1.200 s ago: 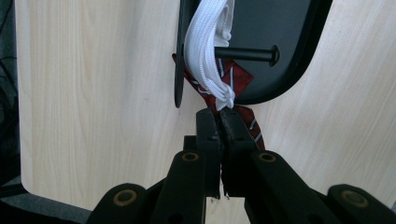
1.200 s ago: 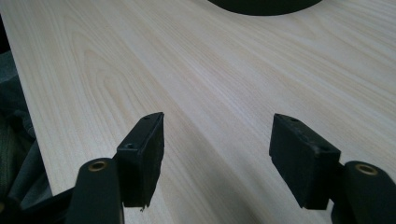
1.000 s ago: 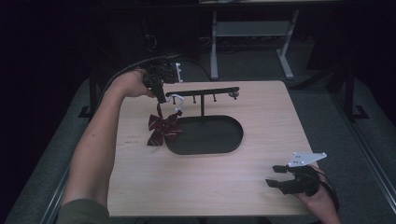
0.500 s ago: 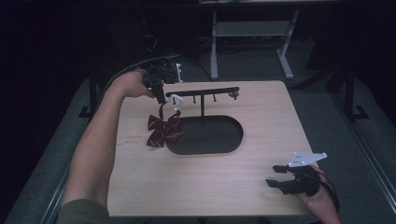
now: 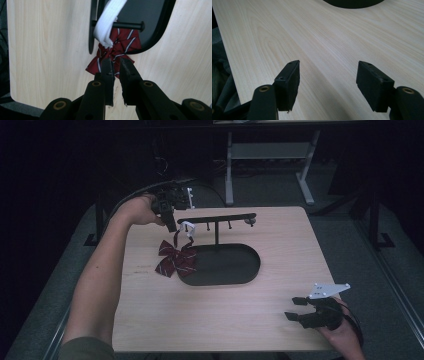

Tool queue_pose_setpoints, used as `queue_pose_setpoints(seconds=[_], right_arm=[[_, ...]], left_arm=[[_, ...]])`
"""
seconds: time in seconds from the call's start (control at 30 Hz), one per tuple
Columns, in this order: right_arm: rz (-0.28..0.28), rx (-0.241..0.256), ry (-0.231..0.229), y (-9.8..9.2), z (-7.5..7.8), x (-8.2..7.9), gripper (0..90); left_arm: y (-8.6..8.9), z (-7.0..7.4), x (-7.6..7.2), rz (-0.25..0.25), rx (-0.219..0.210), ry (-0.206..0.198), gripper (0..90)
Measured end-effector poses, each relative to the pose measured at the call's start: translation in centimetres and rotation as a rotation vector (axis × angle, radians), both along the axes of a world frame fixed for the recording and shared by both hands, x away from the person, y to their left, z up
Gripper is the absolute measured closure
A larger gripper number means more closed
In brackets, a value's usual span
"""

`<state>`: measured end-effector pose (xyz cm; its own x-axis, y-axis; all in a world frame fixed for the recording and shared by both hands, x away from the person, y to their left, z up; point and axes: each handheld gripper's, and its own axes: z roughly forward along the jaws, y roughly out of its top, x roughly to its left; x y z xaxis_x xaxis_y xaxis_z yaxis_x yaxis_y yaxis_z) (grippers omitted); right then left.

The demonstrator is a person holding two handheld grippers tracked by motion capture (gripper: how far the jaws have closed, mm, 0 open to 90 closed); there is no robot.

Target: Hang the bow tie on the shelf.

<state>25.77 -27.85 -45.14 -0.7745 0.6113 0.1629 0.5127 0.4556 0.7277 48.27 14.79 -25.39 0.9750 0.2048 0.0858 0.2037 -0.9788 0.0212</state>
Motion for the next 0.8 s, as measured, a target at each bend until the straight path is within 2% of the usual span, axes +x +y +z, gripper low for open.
queue_pose_setpoints(seconds=[0.2,0.27,0.37,0.53,0.6,0.8], right_arm=[[0.003,-0.004,-0.007,0.1,0.1,-0.1,34.9],[0.006,-0.005,-0.005,0.2,0.0,-0.1,34.8],[0.008,-0.009,-0.004,0.3,0.1,-0.1,34.8],[0.007,-0.011,-0.001,0.4,0.0,-0.1,34.7],[0.009,-0.011,-0.003,0.4,0.0,-0.1,34.7],[0.011,-0.014,0.001,0.5,0.0,-0.1,34.5]], left_arm=[[0.4,-0.3,-0.9,-0.016,-0.013,0.011,80.3],[0.5,-0.3,-1.2,-0.023,-0.002,0.013,80.0],[0.7,-0.2,-1.6,-0.022,-0.028,0.02,78.9],[0.9,-0.3,-2.2,-0.02,-0.04,0.021,77.5],[1.0,-0.4,-2.3,-0.036,-0.027,0.028,77.0],[1.0,-0.8,-2.9,-0.035,-0.02,0.034,74.6]])
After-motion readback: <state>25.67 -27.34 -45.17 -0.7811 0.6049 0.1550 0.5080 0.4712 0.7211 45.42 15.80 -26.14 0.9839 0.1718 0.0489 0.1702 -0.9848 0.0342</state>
